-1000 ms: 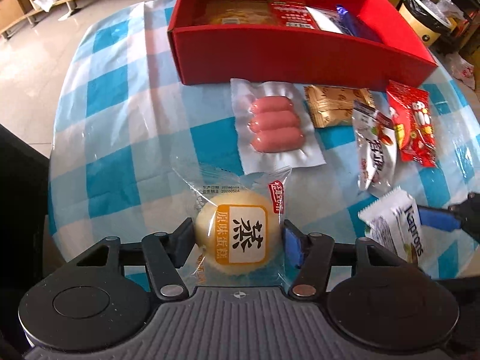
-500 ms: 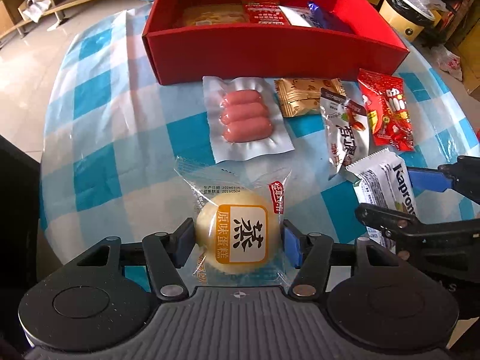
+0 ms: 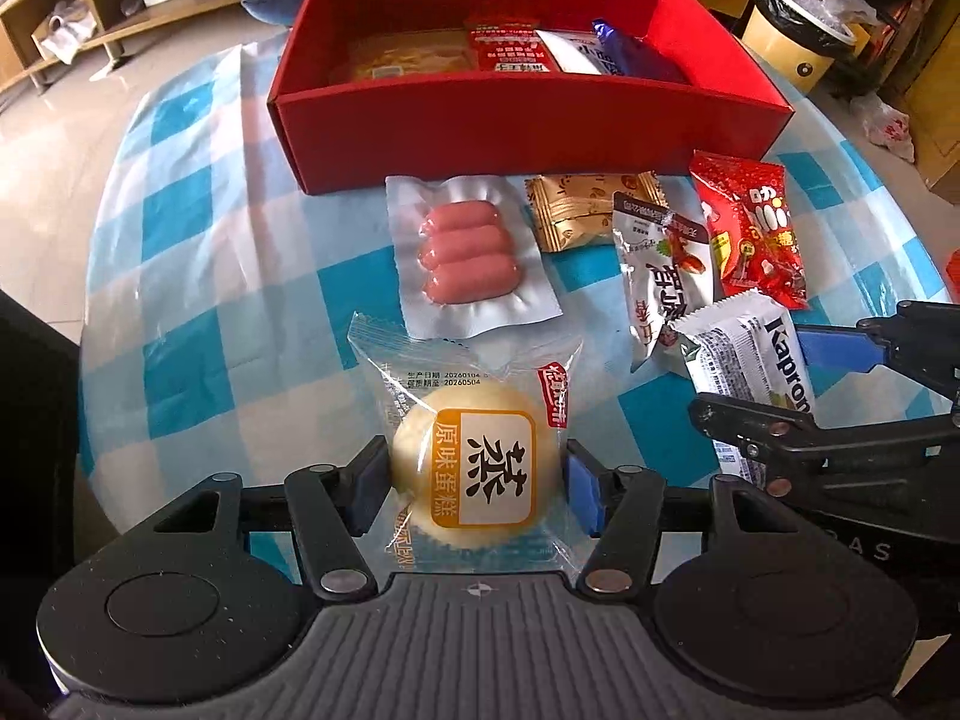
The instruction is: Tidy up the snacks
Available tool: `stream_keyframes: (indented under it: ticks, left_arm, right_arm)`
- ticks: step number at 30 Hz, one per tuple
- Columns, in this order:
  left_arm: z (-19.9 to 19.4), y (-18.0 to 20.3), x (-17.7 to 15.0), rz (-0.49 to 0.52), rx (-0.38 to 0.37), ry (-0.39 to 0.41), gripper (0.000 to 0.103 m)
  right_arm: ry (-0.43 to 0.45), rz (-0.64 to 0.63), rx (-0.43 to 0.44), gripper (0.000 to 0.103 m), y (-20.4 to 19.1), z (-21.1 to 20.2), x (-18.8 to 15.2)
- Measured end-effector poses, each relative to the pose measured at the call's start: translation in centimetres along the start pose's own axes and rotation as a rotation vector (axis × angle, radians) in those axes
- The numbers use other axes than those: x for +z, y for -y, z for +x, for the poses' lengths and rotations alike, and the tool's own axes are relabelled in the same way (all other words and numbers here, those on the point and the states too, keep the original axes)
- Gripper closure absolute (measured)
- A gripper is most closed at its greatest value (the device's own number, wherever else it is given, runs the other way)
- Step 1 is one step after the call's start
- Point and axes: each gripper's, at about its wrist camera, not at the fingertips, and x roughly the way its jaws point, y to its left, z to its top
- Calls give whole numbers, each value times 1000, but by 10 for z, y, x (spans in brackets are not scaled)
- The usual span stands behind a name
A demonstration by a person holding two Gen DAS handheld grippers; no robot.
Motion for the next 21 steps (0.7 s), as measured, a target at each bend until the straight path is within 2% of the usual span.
stream_keyframes:
  ticks: [21]
  left_arm:
    - [-12,4,11,-1,9,68,37]
  right_arm:
    - [45,26,-2,50,8,-10,14]
